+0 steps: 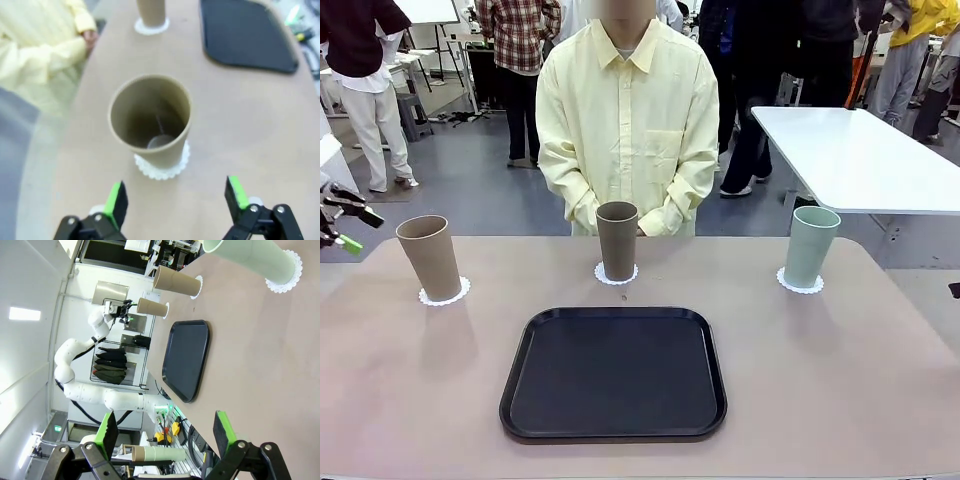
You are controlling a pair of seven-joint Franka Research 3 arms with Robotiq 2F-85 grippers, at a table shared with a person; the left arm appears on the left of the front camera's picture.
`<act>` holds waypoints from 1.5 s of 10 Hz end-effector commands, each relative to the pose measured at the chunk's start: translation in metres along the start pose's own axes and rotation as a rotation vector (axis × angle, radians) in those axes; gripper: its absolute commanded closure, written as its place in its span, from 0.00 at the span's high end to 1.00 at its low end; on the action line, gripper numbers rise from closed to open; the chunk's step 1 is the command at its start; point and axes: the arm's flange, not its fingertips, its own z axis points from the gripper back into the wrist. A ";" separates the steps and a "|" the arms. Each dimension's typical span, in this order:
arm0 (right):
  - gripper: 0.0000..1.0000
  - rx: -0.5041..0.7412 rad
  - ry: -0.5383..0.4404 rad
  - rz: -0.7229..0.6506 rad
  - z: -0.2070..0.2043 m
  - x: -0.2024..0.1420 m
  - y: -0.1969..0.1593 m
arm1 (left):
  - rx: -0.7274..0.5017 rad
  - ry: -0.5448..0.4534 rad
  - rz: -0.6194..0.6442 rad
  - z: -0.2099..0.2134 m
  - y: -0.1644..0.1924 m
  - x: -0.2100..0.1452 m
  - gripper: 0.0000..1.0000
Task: Place coasters on the table and set cups on them.
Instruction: Take one Reusable plastic cup from the Flat Tray and place it on a coaster set by the human.
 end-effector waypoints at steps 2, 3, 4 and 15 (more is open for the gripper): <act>1.00 0.000 -0.002 -0.003 0.001 -0.001 0.000 | 0.095 0.228 0.081 0.024 -0.065 0.058 1.00; 1.00 0.000 -0.002 -0.003 0.001 -0.001 0.000 | 0.057 0.293 0.155 0.026 -0.082 0.074 1.00; 1.00 0.000 -0.002 -0.003 0.001 -0.001 0.000 | 0.033 0.370 0.186 0.027 -0.096 0.085 1.00; 1.00 0.000 -0.002 -0.003 0.001 -0.001 0.000 | 0.080 0.437 0.188 0.032 -0.107 0.094 1.00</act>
